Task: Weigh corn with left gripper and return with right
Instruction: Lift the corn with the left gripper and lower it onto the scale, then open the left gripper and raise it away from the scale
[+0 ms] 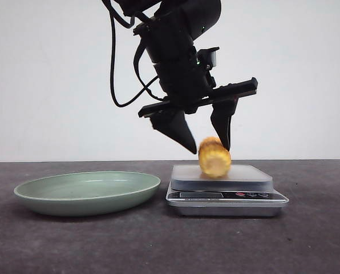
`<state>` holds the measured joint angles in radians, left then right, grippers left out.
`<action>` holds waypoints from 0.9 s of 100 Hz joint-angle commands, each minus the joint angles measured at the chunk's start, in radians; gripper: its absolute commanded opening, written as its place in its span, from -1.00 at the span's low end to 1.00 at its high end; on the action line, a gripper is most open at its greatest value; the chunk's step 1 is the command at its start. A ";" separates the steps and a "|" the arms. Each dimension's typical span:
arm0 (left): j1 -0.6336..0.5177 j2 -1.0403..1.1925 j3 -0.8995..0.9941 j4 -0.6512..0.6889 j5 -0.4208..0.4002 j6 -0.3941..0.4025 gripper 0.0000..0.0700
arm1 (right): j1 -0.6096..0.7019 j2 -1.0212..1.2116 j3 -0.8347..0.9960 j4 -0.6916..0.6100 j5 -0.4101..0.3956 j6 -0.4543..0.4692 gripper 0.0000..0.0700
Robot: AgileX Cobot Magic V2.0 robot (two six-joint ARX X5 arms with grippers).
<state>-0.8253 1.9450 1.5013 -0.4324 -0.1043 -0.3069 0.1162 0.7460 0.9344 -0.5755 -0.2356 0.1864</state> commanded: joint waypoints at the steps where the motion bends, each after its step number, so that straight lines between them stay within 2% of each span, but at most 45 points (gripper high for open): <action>1: -0.009 -0.009 0.042 0.005 -0.012 0.033 0.17 | 0.002 0.004 0.021 0.006 0.000 -0.011 0.34; 30: -0.012 -0.323 0.065 -0.009 -0.119 0.136 0.16 | 0.002 0.004 0.021 0.010 -0.001 -0.017 0.34; 47: -0.012 -0.589 0.065 -0.079 -0.228 0.203 0.16 | 0.032 0.016 0.021 0.034 -0.020 0.000 0.34; 72: -0.013 -0.982 0.065 -0.259 -0.418 0.245 0.16 | 0.185 0.145 0.021 0.158 -0.017 0.082 0.34; 90: -0.013 -1.204 0.065 -0.386 -0.520 0.230 0.14 | 0.317 0.293 0.021 0.266 0.071 0.102 0.35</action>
<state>-0.8291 0.7731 1.5513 -0.7849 -0.5945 -0.0807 0.3973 0.9936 0.9382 -0.3443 -0.1936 0.2672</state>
